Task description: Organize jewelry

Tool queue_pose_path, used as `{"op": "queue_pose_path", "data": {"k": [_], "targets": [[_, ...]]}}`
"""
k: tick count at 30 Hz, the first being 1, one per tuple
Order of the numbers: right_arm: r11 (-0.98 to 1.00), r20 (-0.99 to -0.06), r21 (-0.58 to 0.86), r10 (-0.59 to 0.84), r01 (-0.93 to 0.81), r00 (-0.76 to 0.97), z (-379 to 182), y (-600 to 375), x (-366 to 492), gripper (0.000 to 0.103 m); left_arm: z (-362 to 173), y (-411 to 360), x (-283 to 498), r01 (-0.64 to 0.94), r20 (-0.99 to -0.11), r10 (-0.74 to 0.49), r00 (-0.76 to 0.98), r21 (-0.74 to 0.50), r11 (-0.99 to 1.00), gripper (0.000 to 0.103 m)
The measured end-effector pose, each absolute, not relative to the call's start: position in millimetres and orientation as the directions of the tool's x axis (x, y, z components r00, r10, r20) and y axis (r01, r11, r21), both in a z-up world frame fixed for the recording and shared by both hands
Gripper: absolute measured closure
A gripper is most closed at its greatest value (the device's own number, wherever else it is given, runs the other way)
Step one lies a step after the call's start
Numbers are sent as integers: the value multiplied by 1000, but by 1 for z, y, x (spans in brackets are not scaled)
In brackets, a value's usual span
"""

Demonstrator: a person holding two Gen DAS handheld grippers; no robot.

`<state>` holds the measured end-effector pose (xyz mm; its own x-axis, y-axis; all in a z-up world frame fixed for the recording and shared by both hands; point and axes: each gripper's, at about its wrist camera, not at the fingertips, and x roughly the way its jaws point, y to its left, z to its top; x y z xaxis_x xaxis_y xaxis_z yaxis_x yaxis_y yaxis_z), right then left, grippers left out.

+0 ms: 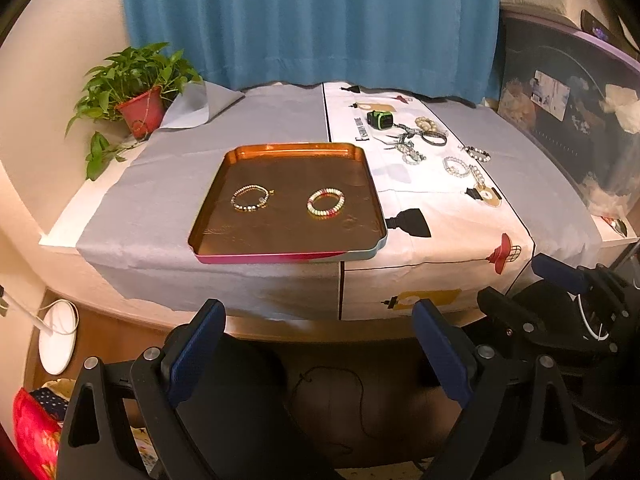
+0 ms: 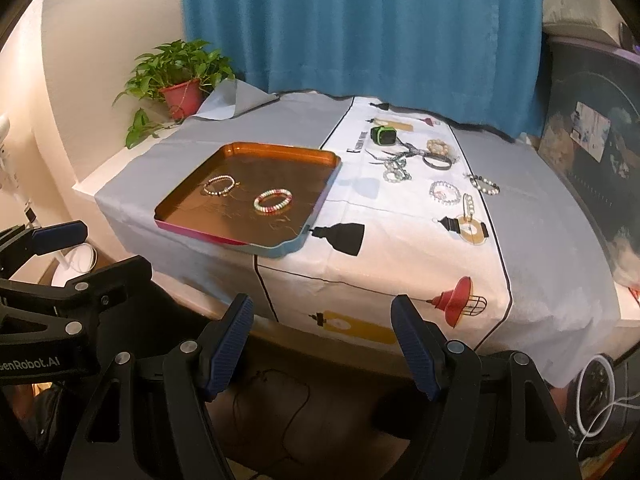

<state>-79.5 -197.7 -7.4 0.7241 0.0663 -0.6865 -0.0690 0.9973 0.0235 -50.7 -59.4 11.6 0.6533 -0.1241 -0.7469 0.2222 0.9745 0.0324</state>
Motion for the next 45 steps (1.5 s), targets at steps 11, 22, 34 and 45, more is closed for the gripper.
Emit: {"op": "queue_pose_path", "data": {"k": [11, 22, 34, 45], "targets": [[998, -711, 55, 46, -9, 702, -24, -226, -65, 31, 1, -81, -25, 244, -781, -125, 611, 36, 969, 10], [989, -720, 78, -29, 122, 693, -33, -300, -30, 31, 3, -127, 30, 281, -791, -144, 594, 37, 959, 10], [971, -723, 142, -29, 190, 691, -42, -391, 81, 31, 3, -218, 174, 357, -798, -221, 561, -8, 934, 10], [990, -795, 90, 6, 108, 606, -85, -411, 210, 31, -61, -258, 291, 344, -892, -232, 388, -94, 934, 12]]}}
